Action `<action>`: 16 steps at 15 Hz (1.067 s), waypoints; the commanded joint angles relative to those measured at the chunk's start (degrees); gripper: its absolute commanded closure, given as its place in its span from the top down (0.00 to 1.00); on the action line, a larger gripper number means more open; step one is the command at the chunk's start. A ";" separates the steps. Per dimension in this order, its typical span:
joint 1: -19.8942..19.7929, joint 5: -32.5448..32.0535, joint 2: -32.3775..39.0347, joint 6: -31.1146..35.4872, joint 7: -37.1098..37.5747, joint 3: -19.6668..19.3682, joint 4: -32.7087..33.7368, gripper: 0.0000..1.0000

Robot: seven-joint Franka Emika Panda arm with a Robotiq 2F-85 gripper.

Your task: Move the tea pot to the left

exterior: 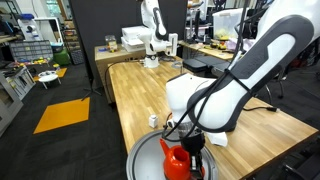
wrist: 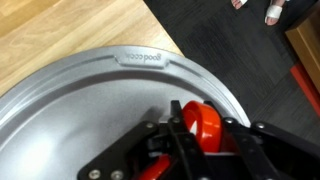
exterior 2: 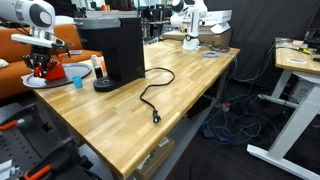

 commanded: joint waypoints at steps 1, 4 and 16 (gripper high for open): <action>-0.81 -0.83 -0.05 -0.20 0.81 0.45 1.18 0.00; -0.96 -1.11 -0.99 -0.33 0.94 0.23 1.28 0.04; -0.11 -5.72 -7.67 -6.23 8.25 -2.25 -1.85 0.04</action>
